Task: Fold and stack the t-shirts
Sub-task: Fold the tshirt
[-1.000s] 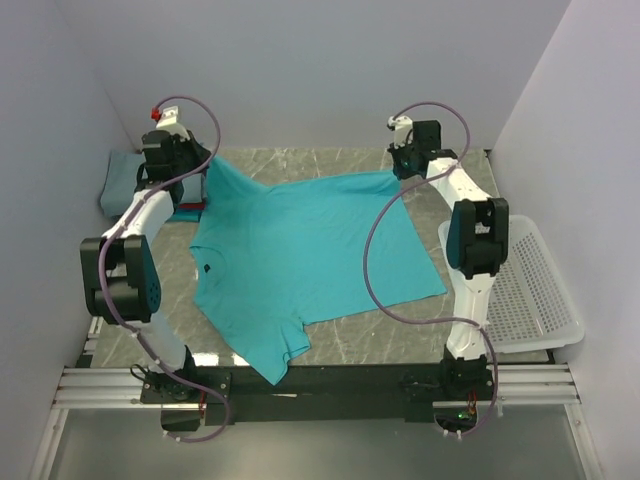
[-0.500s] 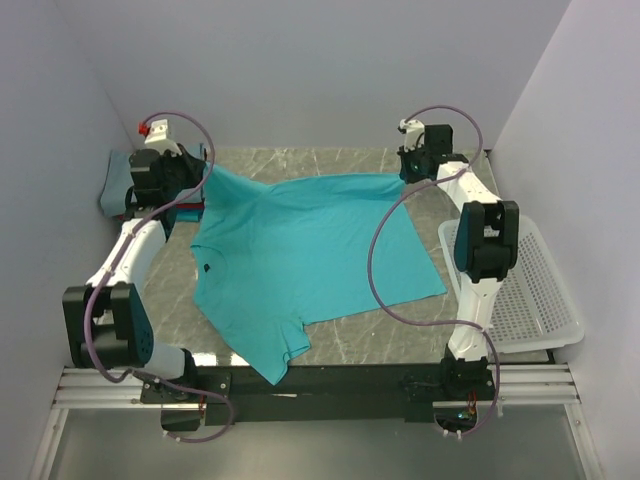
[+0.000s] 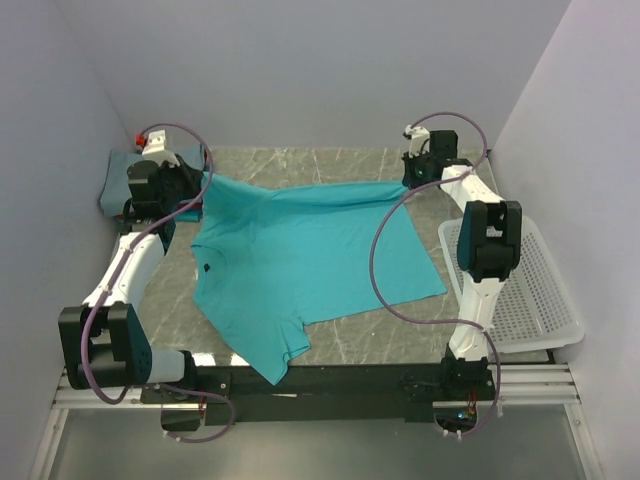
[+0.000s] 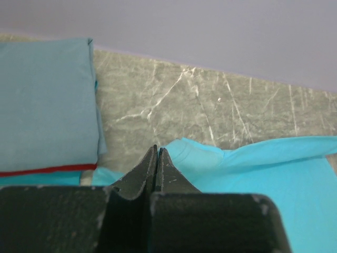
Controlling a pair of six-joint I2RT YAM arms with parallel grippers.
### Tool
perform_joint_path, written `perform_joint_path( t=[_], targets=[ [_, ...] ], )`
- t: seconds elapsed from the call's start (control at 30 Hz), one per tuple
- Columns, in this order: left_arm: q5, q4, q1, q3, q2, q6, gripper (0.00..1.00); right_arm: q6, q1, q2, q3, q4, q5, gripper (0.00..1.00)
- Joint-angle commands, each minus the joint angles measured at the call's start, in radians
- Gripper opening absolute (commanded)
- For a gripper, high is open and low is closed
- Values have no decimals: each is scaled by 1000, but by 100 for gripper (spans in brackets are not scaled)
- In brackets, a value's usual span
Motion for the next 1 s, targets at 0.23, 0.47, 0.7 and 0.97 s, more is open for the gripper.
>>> perform_joint_path(
  t=[0.23, 0.47, 0.7, 0.97],
  targets=[
    [-40, -29, 1, -76, -110, -5, 0, -9, -8, -81, -42, 31, -41, 0],
    [-28, -82, 0, -112, -173, -25, 1, -10, -35, -88, -50, 33, -47, 0],
    [2, -119, -9, -143, -214, -62, 1, -16, -48, -107, -79, 39, -68, 0],
    [-28, -162, -22, -168, -251, -65, 1, -38, -48, -115, -91, 13, -94, 0]
  ],
)
